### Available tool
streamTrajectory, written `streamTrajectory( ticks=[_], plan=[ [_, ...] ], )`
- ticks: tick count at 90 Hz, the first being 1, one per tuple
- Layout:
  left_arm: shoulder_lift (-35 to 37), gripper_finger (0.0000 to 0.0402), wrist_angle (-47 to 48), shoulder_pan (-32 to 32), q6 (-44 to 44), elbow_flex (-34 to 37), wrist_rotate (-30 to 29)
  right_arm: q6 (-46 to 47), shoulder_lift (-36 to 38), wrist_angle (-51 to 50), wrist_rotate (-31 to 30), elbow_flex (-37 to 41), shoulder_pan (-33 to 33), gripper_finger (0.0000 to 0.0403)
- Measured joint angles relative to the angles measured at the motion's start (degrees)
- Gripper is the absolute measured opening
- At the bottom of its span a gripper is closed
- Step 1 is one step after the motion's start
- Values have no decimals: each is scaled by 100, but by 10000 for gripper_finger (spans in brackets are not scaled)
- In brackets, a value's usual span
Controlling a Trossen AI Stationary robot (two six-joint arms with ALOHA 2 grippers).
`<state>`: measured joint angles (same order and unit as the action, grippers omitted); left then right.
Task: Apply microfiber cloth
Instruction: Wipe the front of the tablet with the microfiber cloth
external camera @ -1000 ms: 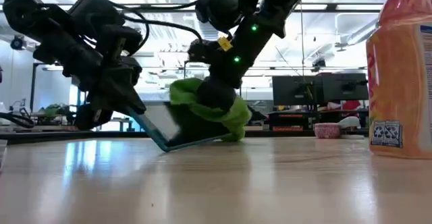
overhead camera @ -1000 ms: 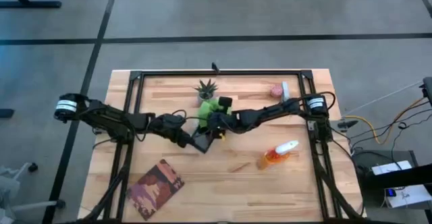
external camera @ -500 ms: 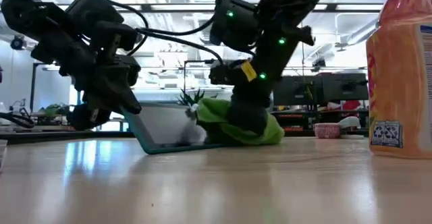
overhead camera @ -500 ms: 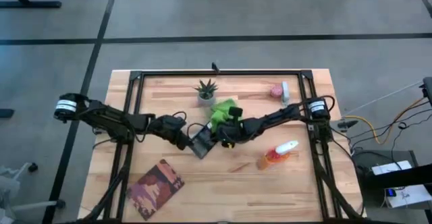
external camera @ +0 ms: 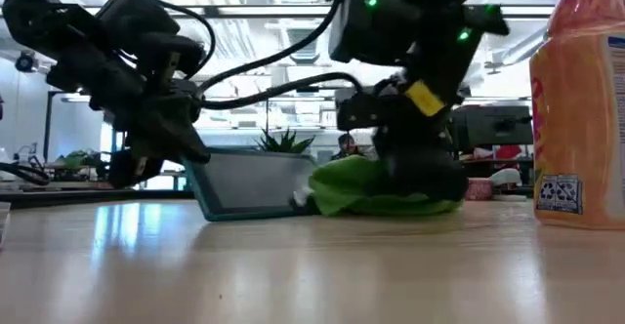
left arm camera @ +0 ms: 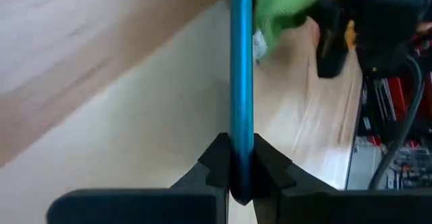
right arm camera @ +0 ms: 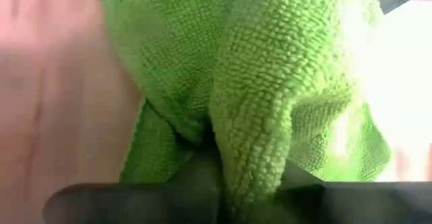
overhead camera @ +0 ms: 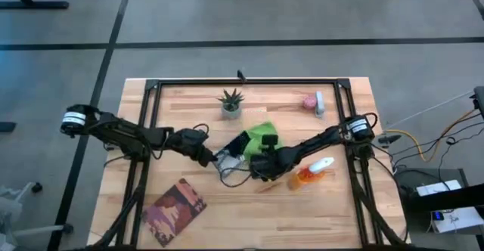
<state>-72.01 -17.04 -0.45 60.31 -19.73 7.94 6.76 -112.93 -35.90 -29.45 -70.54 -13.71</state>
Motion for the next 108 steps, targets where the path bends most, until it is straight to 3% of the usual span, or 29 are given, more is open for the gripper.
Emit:
streamTrajectory(
  ticks=[23,44,72,108],
  plan=[
    [0,11,17,-4,-80,0,241,-611,191,765,-103,9,-29,3],
    [-1,11,69,-11,-269,0,818,-1547,32,2212,357,57,216,3],
    [9,11,569,-20,-743,-17,1139,-1775,159,2578,259,55,717,3],
    [4,11,567,-37,-1041,-24,1197,-1951,442,2931,202,55,751,3]
  ],
)
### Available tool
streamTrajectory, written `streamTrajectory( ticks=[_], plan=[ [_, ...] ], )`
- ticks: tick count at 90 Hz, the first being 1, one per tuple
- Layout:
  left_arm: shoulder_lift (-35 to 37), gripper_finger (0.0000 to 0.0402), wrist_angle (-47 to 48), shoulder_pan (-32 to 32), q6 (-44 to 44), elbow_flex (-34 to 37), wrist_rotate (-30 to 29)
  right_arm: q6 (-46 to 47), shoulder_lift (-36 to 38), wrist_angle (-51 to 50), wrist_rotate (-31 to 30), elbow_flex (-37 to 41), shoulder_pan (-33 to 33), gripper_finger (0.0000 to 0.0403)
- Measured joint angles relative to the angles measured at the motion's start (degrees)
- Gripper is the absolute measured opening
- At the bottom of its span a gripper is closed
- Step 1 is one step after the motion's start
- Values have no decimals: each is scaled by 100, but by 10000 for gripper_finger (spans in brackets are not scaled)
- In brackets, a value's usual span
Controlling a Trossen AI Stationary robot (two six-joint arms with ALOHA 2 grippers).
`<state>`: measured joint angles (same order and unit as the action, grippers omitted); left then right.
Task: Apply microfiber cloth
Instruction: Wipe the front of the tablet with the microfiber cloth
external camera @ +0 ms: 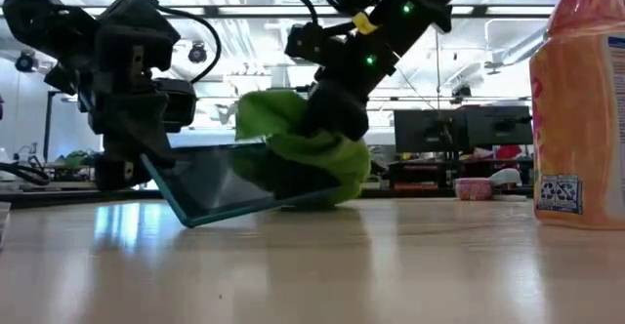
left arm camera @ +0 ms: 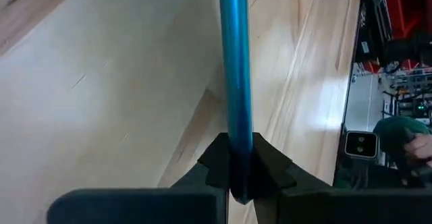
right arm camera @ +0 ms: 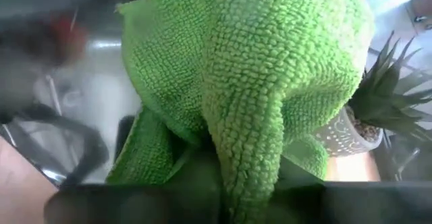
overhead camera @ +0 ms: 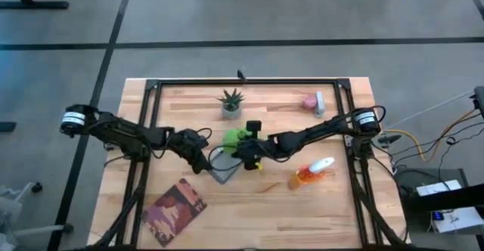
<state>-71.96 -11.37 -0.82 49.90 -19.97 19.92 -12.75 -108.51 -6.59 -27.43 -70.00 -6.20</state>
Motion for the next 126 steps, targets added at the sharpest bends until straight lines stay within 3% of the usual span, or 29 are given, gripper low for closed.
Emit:
streamTrajectory(
  ticks=[15,32,58,76,101,126],
  plan=[
    [0,11,-20,-2,-540,2,13,-139,180,-180,-55,0,-264,3],
    [0,11,-31,0,-1567,6,245,-20,927,-939,-886,-16,-591,3],
    [-10,11,-155,0,-1589,17,361,226,1861,-1029,-888,166,-845,3],
    [-13,11,-213,0,-1084,0,344,225,1845,-386,-65,316,-854,3],
    [-17,11,-205,2,-493,-171,242,387,1065,962,1740,394,-840,3],
    [-17,11,-213,7,-288,-346,117,803,114,1696,2196,396,-683,3]
  ],
)
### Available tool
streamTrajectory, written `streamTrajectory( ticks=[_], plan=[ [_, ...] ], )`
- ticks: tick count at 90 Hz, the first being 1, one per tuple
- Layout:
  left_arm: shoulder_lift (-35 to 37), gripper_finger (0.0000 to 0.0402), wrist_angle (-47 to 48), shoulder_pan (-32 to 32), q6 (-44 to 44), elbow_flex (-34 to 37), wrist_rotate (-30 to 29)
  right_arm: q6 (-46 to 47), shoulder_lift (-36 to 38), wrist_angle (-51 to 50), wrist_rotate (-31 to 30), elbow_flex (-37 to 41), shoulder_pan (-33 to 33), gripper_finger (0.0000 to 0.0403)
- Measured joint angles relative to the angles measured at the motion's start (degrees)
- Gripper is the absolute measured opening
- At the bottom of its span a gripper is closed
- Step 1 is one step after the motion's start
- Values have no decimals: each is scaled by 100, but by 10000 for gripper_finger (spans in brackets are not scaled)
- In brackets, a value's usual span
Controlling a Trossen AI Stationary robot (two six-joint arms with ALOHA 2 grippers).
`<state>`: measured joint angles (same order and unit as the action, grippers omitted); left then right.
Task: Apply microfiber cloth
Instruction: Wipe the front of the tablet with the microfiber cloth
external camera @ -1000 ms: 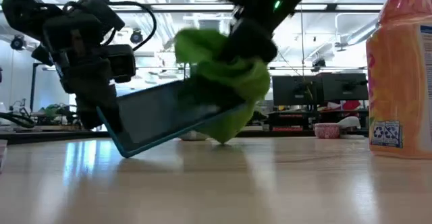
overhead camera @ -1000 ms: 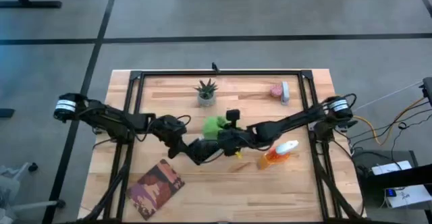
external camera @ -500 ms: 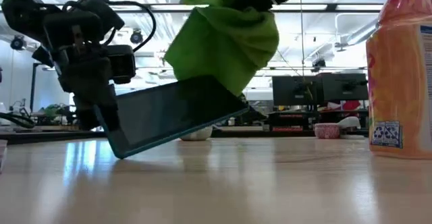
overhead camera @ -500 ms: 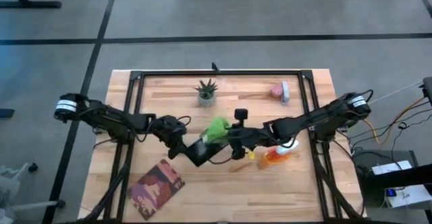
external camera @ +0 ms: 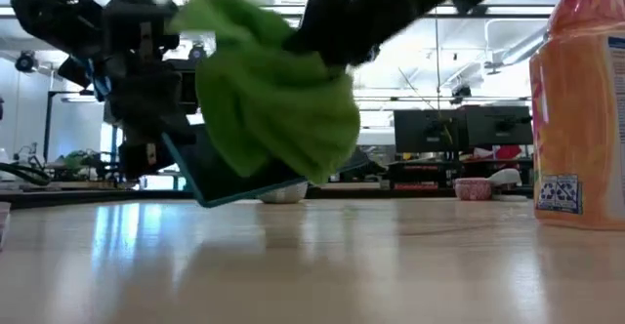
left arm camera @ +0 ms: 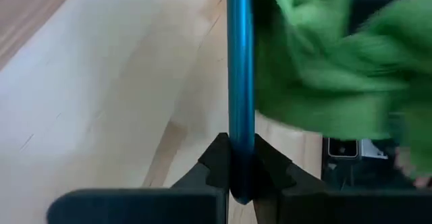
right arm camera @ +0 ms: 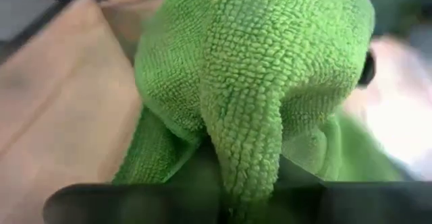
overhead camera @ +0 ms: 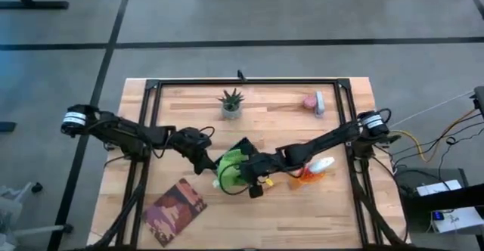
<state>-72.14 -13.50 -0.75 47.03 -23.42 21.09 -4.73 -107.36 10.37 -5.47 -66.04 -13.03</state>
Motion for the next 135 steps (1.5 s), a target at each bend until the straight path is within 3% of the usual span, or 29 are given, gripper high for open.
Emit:
streamTrajectory(
  ticks=[14,49,81,92,113,135],
  plan=[
    [0,26,26,0,-121,-2,2,250,-248,57,-167,0,184,3],
    [9,130,211,-7,-665,22,-5,522,-617,65,-532,2,424,3],
    [13,181,1809,-7,-908,29,-22,373,-488,26,-1001,-12,477,3],
    [13,192,1844,-7,-965,29,-409,372,-484,125,-1004,-17,556,3],
    [3,194,1569,-33,-1207,58,-1863,533,-721,703,-950,-26,757,3],
    [-388,176,1062,-294,-1100,75,-1948,941,-1310,999,-733,-22,730,3]
  ],
)
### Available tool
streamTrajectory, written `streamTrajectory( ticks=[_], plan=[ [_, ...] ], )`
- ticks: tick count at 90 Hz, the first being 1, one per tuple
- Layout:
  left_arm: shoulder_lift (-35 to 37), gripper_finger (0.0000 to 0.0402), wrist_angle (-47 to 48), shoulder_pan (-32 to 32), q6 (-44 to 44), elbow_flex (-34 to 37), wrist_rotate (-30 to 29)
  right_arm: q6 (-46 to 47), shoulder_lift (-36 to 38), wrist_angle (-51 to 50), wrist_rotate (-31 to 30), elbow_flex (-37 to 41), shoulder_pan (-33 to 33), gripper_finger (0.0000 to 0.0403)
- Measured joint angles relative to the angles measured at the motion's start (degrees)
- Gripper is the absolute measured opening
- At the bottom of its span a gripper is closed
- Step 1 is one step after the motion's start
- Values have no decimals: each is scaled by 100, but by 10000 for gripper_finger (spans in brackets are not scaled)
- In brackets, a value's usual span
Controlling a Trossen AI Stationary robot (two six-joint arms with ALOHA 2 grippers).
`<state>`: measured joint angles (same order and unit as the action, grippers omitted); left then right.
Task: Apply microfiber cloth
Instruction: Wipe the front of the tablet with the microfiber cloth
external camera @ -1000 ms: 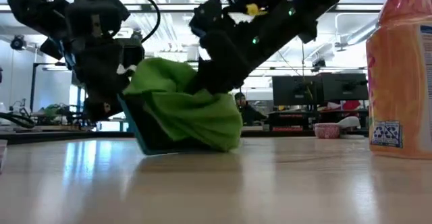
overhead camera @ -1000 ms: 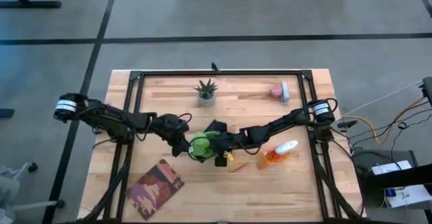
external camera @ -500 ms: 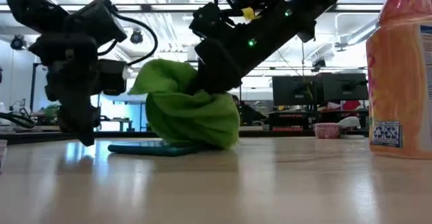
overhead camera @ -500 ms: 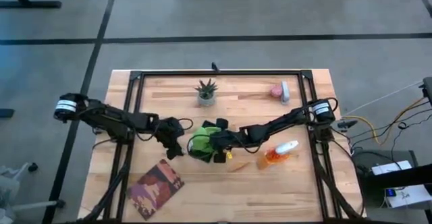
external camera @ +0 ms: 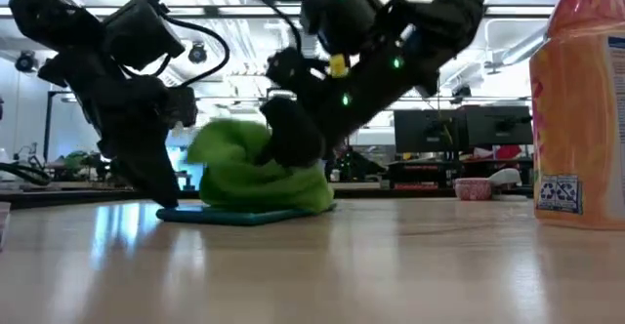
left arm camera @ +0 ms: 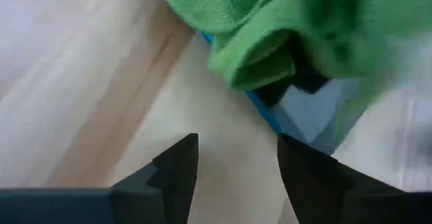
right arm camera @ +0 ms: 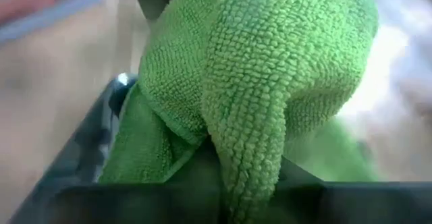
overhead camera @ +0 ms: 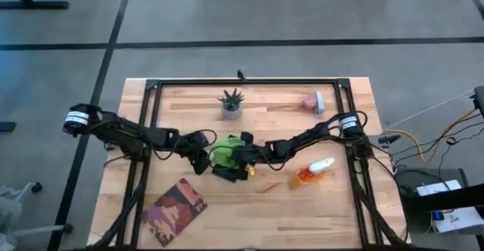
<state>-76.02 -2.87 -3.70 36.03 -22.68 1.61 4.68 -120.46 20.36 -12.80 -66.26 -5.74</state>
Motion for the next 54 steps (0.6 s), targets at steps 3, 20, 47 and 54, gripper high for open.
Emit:
streamTrajectory(
  ticks=[3,20,47,54],
  plan=[
    [-89,174,-108,-57,42,0,-28,39,-45,66,123,-2,2,3],
    [-538,161,-861,-466,149,0,-340,114,-93,58,270,-13,-11,3],
    [-967,145,-1485,-1006,451,-2,-497,-514,454,-1168,-727,14,15,3],
    [-1060,140,-1981,-1186,252,10,-426,-603,707,-1500,-995,16,17,3]
  ],
)
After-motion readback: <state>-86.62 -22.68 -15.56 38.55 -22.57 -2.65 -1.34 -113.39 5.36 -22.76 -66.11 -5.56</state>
